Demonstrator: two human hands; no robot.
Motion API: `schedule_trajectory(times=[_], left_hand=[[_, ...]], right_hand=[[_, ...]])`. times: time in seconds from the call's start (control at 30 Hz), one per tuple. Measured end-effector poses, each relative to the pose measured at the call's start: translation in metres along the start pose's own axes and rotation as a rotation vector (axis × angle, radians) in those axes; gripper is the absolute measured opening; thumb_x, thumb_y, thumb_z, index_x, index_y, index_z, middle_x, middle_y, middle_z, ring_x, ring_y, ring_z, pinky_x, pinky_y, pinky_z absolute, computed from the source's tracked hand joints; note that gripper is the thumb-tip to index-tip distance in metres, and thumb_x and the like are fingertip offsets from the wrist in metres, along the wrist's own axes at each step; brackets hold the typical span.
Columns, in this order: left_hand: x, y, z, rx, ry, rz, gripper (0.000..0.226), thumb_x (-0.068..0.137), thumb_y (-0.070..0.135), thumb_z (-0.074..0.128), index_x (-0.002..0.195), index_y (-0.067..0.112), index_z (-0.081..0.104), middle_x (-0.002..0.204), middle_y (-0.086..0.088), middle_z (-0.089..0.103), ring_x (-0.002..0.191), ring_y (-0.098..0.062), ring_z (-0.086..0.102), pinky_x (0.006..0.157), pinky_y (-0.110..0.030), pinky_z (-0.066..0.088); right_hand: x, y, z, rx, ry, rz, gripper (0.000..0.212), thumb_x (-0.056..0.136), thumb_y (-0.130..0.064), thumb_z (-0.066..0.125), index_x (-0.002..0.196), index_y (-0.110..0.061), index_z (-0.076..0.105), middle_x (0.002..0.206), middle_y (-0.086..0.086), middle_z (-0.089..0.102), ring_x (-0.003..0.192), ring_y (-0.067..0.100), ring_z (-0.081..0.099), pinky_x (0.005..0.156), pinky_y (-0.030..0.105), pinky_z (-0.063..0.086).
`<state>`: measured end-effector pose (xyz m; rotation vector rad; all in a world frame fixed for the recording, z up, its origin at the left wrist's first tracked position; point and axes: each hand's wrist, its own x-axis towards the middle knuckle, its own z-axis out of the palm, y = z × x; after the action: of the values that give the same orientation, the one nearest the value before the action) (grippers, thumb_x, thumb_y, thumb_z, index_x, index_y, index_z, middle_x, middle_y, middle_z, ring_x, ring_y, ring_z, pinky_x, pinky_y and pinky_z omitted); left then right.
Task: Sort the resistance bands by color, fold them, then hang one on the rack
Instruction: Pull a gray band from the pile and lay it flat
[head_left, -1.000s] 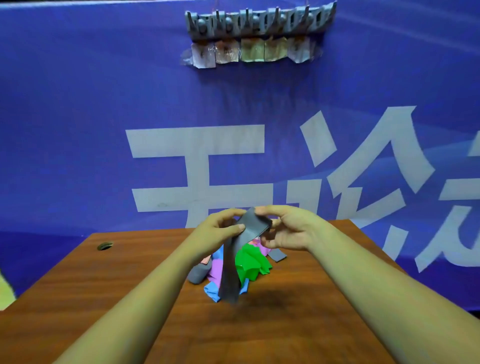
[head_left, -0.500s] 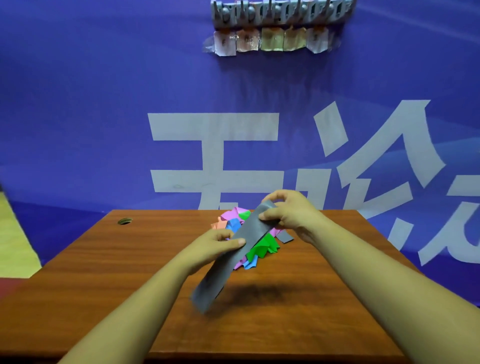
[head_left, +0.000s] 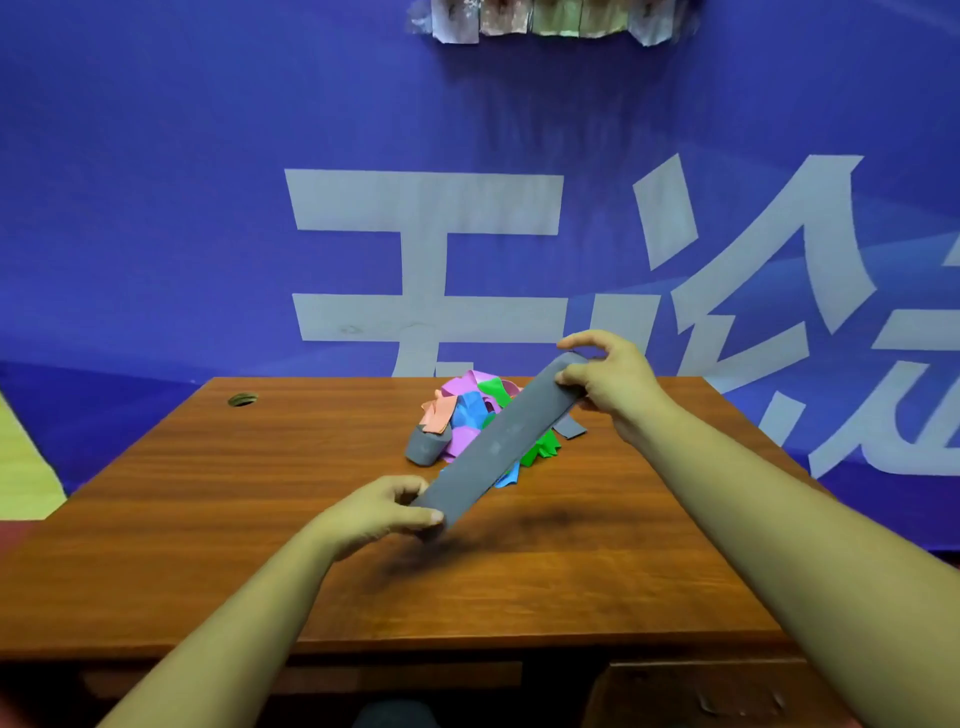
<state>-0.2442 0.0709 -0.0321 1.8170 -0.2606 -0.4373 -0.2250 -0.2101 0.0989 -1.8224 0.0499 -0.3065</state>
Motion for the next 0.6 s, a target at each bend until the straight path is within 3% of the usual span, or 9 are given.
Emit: schedule_trajectory(times=[0.1, 0.2, 0.33, 0.47, 0.53, 0.6], left_hand=[[-0.006, -0.011, -0.014, -0.046, 0.041, -0.011, 0.022, 0.076, 0.029, 0.075, 0.091, 0.015, 0.068, 0.079, 0.002, 0.065, 0.069, -0.008, 0.056, 0.065, -0.023, 0.041], [-0.005, -0.021, -0.020, -0.143, 0.134, -0.036, 0.012, 0.089, 0.014, 0.068, 0.101, 0.010, 0.069, 0.082, -0.003, 0.066, 0.064, -0.009, 0.057, 0.060, -0.022, 0.043], [-0.002, -0.032, -0.020, -0.250, 0.364, -0.038, 0.019, 0.090, 0.002, 0.064, 0.106, 0.012, 0.063, 0.086, -0.012, 0.062, 0.059, -0.014, 0.056, 0.054, -0.023, 0.046], [-0.001, -0.053, -0.024, -0.140, 0.528, -0.104, 0.021, 0.089, 0.008, 0.064, 0.108, 0.013, 0.057, 0.079, -0.011, 0.061, 0.068, -0.021, 0.054, 0.062, -0.031, 0.042], [-0.001, -0.065, -0.024, -0.044, 0.571, -0.106, 0.019, 0.088, 0.010, 0.066, 0.104, 0.016, 0.058, 0.081, -0.010, 0.059, 0.071, -0.022, 0.054, 0.064, -0.031, 0.041], [-0.003, -0.072, -0.026, 0.103, 0.591, -0.080, 0.016, 0.088, 0.010, 0.066, 0.099, 0.019, 0.061, 0.086, -0.007, 0.060, 0.073, -0.018, 0.056, 0.065, -0.029, 0.042]], right_hand=[[-0.006, 0.015, -0.003, 0.017, 0.002, 0.037, 0.032, 0.079, 0.006, 0.065, 0.104, -0.014, 0.068, 0.075, 0.008, 0.051, 0.068, 0.021, 0.048, 0.053, 0.029, 0.046], [-0.011, 0.038, -0.003, 0.076, 0.025, 0.096, 0.026, 0.078, 0.009, 0.066, 0.093, -0.013, 0.066, 0.090, 0.008, 0.058, 0.067, 0.022, 0.054, 0.047, 0.025, 0.049], [-0.014, 0.079, 0.003, 0.137, 0.079, 0.194, 0.028, 0.077, 0.011, 0.067, 0.086, -0.015, 0.065, 0.081, 0.011, 0.061, 0.061, 0.021, 0.054, 0.052, 0.027, 0.047], [-0.017, 0.133, 0.018, 0.160, 0.049, 0.350, 0.024, 0.080, 0.011, 0.067, 0.103, 0.003, 0.068, 0.080, 0.016, 0.065, 0.070, 0.024, 0.061, 0.063, 0.029, 0.052], [-0.019, 0.155, 0.028, 0.128, 0.017, 0.408, 0.022, 0.083, 0.010, 0.062, 0.103, 0.001, 0.068, 0.084, 0.015, 0.066, 0.073, 0.022, 0.062, 0.057, 0.022, 0.050], [-0.022, 0.170, 0.037, 0.015, -0.018, 0.401, 0.027, 0.083, 0.009, 0.060, 0.105, -0.002, 0.069, 0.088, 0.011, 0.066, 0.078, 0.022, 0.062, 0.066, 0.025, 0.049]])
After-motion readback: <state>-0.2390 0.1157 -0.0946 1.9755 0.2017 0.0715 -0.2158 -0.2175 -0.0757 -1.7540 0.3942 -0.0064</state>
